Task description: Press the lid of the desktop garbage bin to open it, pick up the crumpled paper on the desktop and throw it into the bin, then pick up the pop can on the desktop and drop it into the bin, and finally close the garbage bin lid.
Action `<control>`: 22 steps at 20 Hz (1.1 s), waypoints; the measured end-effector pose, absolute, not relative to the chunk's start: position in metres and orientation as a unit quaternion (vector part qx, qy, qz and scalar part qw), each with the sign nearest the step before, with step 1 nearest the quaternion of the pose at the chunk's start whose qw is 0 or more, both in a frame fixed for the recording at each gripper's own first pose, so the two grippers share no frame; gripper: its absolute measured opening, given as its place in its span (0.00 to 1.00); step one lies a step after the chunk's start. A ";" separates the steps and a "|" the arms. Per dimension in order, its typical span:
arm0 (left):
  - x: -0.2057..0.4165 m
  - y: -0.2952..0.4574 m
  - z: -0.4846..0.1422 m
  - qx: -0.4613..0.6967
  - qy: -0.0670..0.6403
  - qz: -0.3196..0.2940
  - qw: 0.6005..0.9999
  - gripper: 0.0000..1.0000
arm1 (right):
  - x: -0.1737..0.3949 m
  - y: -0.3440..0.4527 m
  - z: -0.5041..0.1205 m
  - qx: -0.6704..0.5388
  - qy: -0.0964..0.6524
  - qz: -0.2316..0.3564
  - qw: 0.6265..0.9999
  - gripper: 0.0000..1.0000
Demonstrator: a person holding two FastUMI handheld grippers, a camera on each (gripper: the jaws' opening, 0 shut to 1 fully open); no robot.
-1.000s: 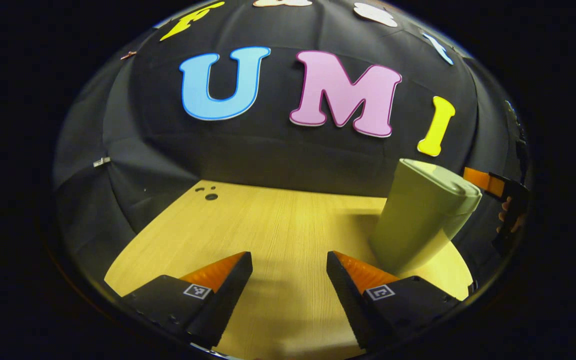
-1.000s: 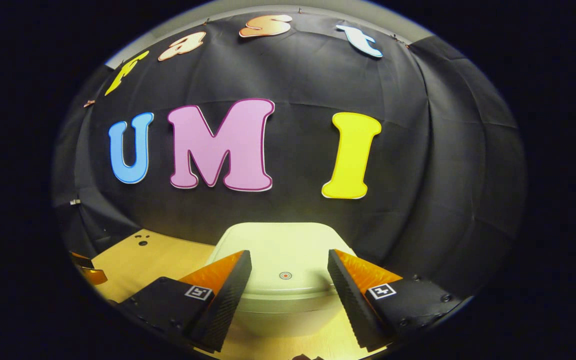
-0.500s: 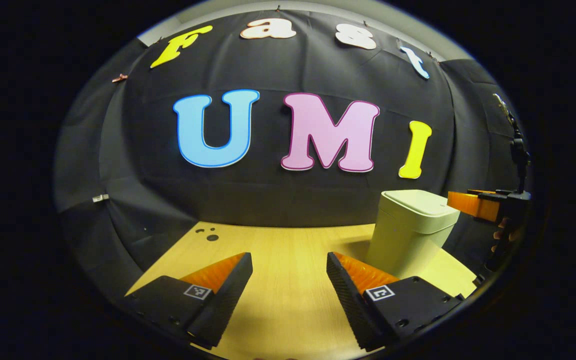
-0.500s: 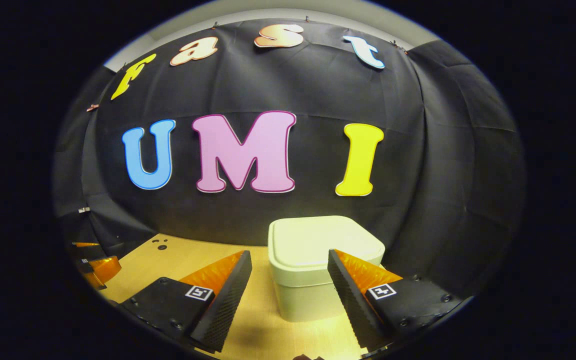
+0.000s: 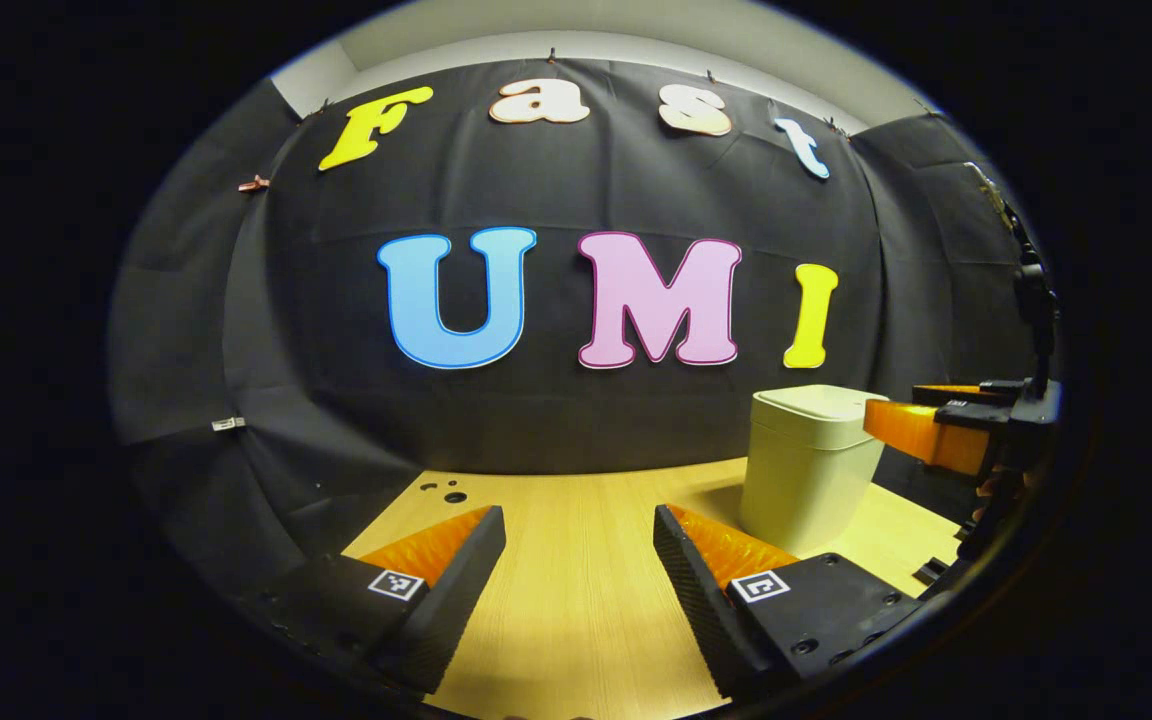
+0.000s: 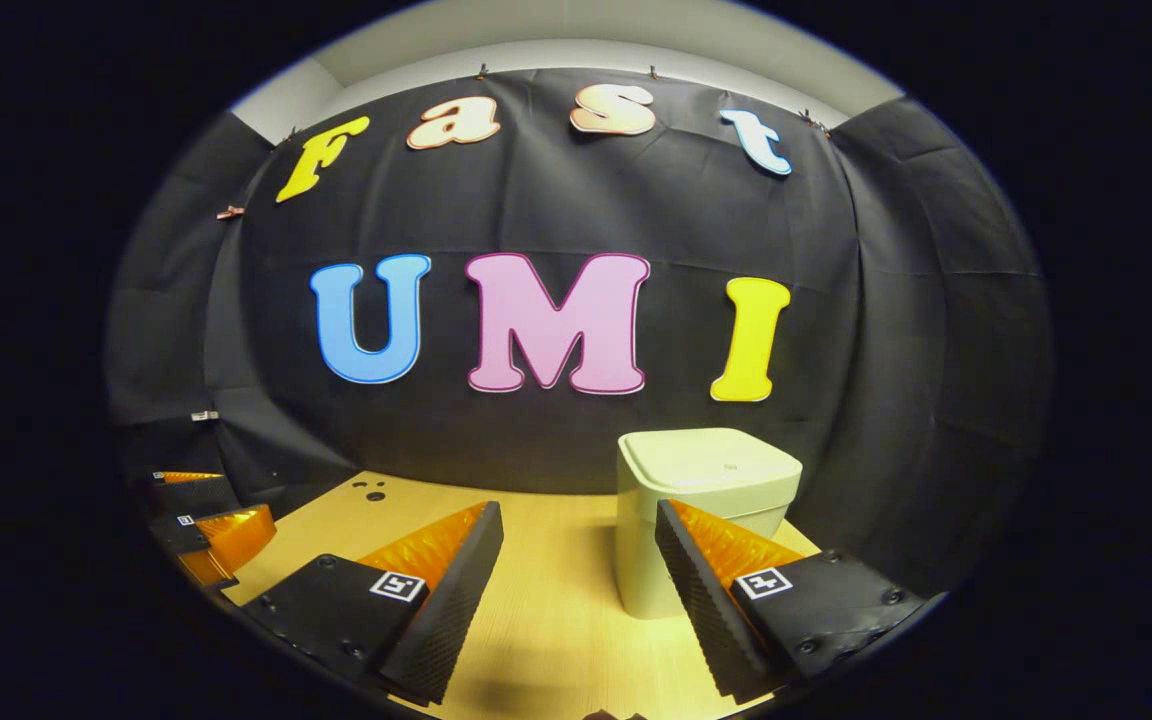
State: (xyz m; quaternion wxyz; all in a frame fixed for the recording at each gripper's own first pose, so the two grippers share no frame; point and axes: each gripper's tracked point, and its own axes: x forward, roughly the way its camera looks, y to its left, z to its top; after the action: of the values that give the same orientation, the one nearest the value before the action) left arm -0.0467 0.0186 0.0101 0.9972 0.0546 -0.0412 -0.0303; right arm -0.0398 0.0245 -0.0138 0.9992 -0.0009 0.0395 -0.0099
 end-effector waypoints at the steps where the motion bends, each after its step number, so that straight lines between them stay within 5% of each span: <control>1: -0.051 0.022 0.005 0.049 -0.036 -0.031 0.998 0.96 | -0.045 0.032 -0.018 -0.002 0.044 -0.005 0.999 0.96; 22: -0.051 0.039 -0.032 0.048 0.000 -0.024 0.999 0.96 | -0.073 0.075 -0.089 0.007 0.142 0.018 0.990 0.96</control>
State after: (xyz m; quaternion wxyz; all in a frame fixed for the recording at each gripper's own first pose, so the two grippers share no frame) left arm -0.0512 0.0390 -0.0319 0.9986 0.0477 -0.0002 -0.0239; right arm -0.0734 0.0748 -0.0891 0.9897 0.0073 0.1421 0.0185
